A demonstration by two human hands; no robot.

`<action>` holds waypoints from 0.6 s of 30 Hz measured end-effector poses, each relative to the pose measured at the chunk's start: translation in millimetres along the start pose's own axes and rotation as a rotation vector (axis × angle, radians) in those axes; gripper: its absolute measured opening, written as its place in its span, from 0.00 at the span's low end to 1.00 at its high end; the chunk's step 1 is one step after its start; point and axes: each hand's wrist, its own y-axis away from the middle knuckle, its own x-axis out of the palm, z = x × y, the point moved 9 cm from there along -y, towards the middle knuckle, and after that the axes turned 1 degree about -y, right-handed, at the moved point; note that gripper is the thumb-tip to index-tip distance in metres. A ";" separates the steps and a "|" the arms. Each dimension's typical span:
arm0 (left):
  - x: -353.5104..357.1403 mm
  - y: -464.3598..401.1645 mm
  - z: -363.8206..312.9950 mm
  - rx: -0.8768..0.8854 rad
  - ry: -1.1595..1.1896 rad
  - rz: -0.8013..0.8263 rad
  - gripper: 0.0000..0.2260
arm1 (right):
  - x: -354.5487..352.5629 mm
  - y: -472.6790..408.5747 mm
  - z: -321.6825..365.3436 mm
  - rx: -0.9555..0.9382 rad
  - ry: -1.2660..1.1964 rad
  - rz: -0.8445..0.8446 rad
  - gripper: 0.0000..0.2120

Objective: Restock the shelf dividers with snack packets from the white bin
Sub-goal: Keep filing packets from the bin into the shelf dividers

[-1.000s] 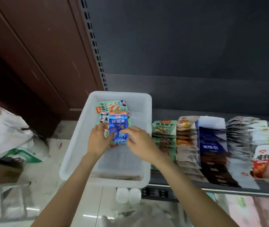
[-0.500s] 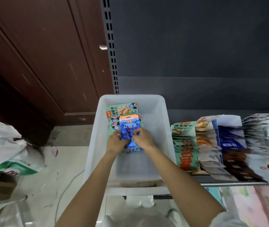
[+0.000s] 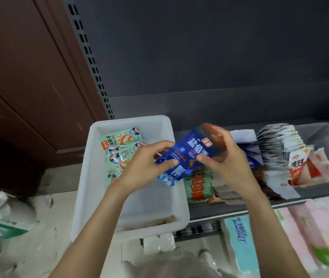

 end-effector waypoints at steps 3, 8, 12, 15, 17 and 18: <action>42.9 -23.4 -45.5 0.206 -0.236 0.020 0.12 | -65.4 19.3 5.0 -0.012 0.048 -0.070 0.11; 89.9 -65.3 -75.6 0.279 -0.337 -0.317 0.12 | -165.3 39.9 4.1 -0.094 0.115 -0.411 0.09; 140.0 -100.8 -48.7 0.200 -0.599 -0.237 0.14 | -225.9 33.2 -5.0 -0.131 0.153 -0.565 0.08; 184.2 -115.6 -27.1 0.162 -0.894 0.006 0.23 | -236.5 9.0 -7.2 -0.172 0.241 -0.530 0.04; 198.1 -117.3 -19.3 0.156 -1.021 0.068 0.20 | -230.4 -10.8 -11.8 -0.189 0.361 -0.454 0.04; 200.9 -116.5 -18.3 0.161 -1.044 0.070 0.17 | -223.7 -20.2 -15.4 -0.202 0.429 -0.399 0.05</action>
